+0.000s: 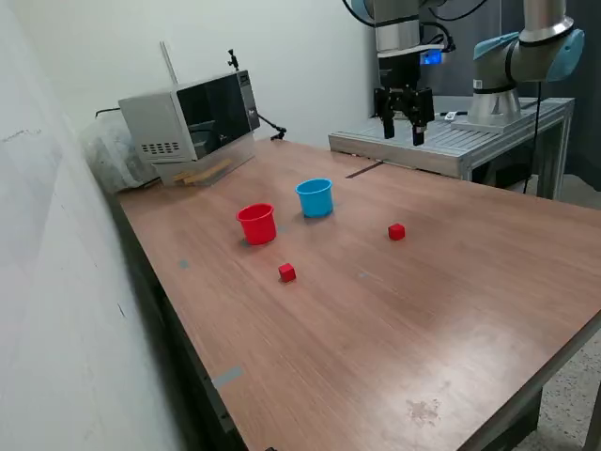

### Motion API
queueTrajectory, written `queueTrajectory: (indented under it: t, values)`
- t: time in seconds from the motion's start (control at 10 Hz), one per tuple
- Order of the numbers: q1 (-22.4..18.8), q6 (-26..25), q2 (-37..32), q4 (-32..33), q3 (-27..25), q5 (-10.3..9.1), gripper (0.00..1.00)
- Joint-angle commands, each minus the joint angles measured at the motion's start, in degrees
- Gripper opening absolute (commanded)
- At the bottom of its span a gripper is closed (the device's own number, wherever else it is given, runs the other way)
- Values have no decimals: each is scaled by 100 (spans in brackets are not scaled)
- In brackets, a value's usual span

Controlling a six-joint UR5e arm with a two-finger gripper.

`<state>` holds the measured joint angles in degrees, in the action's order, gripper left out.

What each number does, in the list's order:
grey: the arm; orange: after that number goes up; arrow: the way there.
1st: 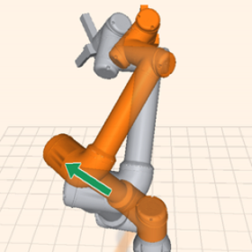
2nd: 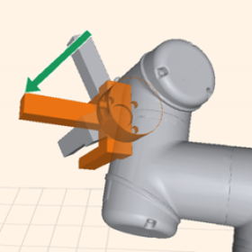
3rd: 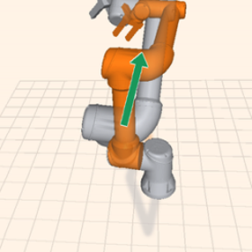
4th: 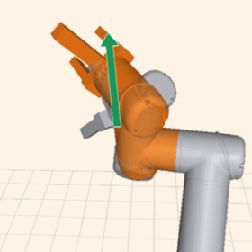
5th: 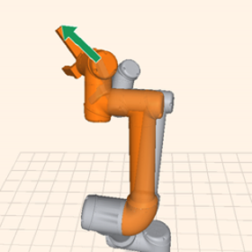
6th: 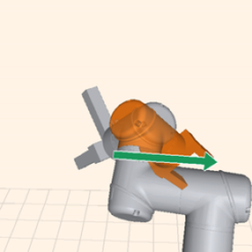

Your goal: Place red objects in the red bin, and blue objects in the blue bin.

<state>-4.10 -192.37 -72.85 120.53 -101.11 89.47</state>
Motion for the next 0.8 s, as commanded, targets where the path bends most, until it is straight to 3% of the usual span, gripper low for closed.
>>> queueTrajectory:
  t: [0.0,0.3,0.7]
  values:
    - [-274,-20,322,452,-32,-53,100]
    - [-311,-29,1096,831,47,-44,100]
    - [-258,-29,1624,1043,354,0,100]
